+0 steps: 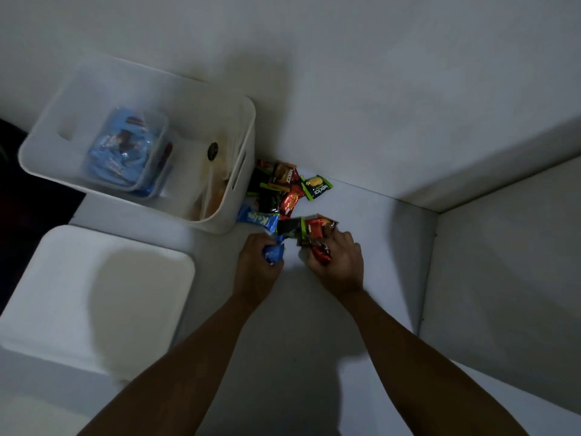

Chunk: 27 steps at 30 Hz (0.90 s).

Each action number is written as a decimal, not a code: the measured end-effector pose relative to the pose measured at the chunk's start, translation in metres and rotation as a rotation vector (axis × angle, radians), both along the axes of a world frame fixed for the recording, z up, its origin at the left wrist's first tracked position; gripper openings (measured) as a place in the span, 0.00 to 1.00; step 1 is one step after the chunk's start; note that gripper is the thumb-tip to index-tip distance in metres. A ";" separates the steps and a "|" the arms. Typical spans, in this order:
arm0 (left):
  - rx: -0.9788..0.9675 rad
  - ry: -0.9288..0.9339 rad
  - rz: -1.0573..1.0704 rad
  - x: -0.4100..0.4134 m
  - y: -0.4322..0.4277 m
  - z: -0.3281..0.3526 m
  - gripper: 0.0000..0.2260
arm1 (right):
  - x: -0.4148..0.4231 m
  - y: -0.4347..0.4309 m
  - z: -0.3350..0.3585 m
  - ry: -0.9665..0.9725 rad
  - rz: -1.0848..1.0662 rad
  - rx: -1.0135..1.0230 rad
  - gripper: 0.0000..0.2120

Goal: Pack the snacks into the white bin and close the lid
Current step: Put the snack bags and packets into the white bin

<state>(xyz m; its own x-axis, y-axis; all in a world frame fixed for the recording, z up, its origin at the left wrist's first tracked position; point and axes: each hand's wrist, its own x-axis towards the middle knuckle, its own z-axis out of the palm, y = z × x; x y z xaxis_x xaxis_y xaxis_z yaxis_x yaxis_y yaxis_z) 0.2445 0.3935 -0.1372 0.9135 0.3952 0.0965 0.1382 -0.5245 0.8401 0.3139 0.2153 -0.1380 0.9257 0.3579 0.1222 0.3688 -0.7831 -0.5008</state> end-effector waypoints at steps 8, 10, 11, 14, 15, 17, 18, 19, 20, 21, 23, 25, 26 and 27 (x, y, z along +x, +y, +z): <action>-0.176 0.004 0.053 -0.011 -0.012 0.063 0.15 | -0.005 0.001 0.069 -0.119 -0.117 0.146 0.16; -0.119 -0.086 0.010 -0.005 -0.004 0.093 0.15 | 0.003 0.004 0.093 -0.169 -0.139 0.237 0.15; -0.076 -0.142 -0.013 -0.002 0.002 0.107 0.15 | 0.008 0.007 0.105 -0.192 -0.146 0.272 0.14; -0.021 -0.271 0.006 0.007 0.027 0.152 0.15 | 0.022 0.026 0.142 -0.247 -0.166 0.342 0.13; -0.012 -0.307 0.042 0.012 0.037 0.166 0.14 | 0.027 0.036 0.155 -0.261 -0.168 0.364 0.13; 0.012 -0.361 0.125 0.024 0.063 0.192 0.13 | 0.033 0.059 0.180 -0.285 -0.166 0.414 0.12; 0.015 -0.363 0.173 0.031 0.079 0.202 0.13 | 0.035 0.072 0.192 -0.306 -0.160 0.440 0.11; 0.008 -0.353 0.219 0.038 0.095 0.212 0.13 | 0.037 0.087 0.203 -0.332 -0.152 0.463 0.10; -0.003 -0.341 0.255 0.044 0.113 0.218 0.12 | 0.038 0.102 0.212 -0.352 -0.144 0.484 0.10; -0.004 -0.342 0.272 0.049 0.130 0.223 0.12 | 0.039 0.118 0.220 -0.362 -0.134 0.502 0.09; 0.020 -0.325 0.266 0.054 0.162 0.226 0.11 | 0.039 0.152 0.232 -0.362 -0.111 0.533 0.10; 0.016 -0.183 0.255 0.059 0.190 0.219 0.12 | 0.036 0.186 0.239 -0.341 -0.096 0.564 0.11; 0.004 -0.073 0.250 0.061 0.201 0.214 0.12 | 0.035 0.204 0.240 -0.306 -0.104 0.580 0.11; -0.008 0.025 0.232 0.062 0.210 0.208 0.13 | 0.034 0.221 0.238 -0.255 -0.121 0.600 0.11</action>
<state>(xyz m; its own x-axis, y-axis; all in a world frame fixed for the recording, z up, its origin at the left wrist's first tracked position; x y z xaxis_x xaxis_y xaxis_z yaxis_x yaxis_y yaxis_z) 0.3070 0.6036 0.0707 0.8003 0.5954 0.0704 0.2753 -0.4693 0.8390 0.3476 0.4358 0.1004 0.8708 0.0550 0.4885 0.4605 -0.4389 -0.7716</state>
